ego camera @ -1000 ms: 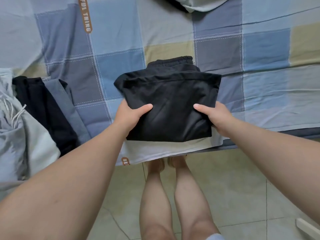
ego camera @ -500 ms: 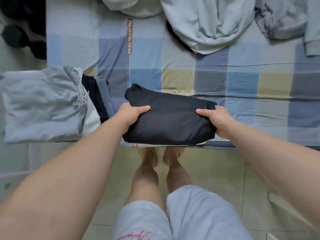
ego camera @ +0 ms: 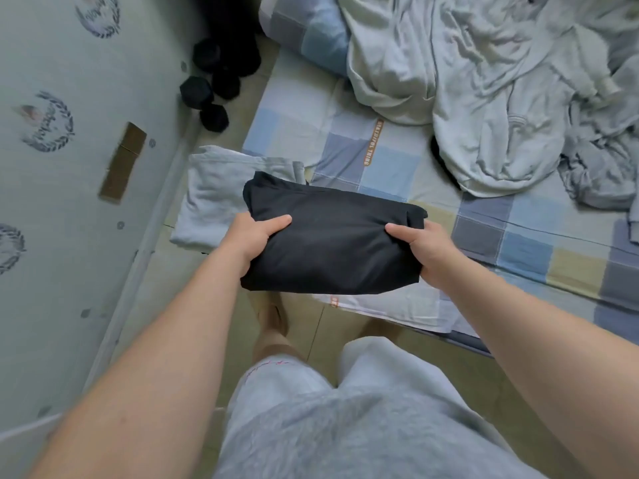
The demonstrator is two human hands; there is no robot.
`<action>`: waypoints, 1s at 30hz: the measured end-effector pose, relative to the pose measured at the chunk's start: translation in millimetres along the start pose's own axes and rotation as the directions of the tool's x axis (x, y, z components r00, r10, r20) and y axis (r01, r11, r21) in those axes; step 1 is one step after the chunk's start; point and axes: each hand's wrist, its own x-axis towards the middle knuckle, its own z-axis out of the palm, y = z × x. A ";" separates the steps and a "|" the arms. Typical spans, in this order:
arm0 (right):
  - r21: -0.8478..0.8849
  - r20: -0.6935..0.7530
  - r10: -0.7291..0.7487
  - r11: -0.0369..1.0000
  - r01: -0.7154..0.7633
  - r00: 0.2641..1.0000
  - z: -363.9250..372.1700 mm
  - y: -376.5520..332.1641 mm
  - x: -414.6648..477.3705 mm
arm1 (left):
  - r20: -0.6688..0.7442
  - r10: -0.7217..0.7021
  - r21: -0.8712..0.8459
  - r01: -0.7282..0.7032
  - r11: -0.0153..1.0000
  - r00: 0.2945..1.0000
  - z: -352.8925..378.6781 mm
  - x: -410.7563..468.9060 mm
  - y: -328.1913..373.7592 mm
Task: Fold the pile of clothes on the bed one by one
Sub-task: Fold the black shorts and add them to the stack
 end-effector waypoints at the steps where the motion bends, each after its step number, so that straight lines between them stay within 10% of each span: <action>1: -0.011 0.007 -0.017 1.000 0.017 1.000 19.1 -7.3 1.1 | -0.004 0.019 -0.008 -0.019 1.000 1.000 -19.4 4.9 6.2; 19: -0.219 -0.224 0.156 0.954 -0.205 0.962 253.2 64.5 93.1 | -0.110 0.147 0.446 -0.083 0.891 0.983 -223.3 186.4 -27.5; 30: -0.040 -0.176 0.131 0.989 -0.140 0.976 255.1 48.2 97.2 | -0.103 0.122 0.144 -0.107 0.984 0.987 -213.1 207.4 -23.6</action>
